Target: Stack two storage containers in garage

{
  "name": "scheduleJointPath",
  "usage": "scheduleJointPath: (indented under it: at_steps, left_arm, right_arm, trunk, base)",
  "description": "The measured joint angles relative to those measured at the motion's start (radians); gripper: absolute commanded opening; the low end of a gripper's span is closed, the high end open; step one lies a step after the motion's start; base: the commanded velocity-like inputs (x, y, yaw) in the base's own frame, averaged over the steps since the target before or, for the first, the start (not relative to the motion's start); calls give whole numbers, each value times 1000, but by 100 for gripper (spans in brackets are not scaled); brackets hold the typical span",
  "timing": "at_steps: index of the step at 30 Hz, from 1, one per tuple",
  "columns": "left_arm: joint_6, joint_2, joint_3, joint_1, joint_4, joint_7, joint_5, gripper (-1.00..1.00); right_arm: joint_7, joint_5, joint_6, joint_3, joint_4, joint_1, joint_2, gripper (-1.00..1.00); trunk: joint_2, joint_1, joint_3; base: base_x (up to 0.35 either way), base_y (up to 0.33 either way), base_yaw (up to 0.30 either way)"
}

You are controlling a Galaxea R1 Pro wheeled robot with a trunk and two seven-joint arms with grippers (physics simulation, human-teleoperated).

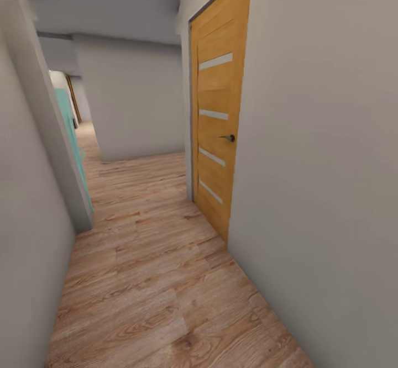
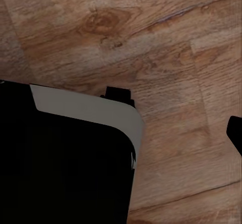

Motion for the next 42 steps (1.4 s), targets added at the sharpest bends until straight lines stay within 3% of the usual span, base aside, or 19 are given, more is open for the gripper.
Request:
scheduleJointPath:
  at_steps: [11,31,42]
  left_arm:
    - [0,1,0,0,0,0,0,100]
    - [0,1,0,0,0,0,0,100]
    - [0,1,0,0,0,0,0,100]
  right_arm:
    - [0,0,0,0,0,0,0,100]
    - [0,0,0,0,0,0,0,100]
    - [0,0,0,0,0,0,-1,100]
  trunk:
    - [0,0,0]
    - [0,-1,0]
    - [0,-1,0]
  base:
    - [86,0,269]
    - [311,0,267]
    - [319,-38,51]
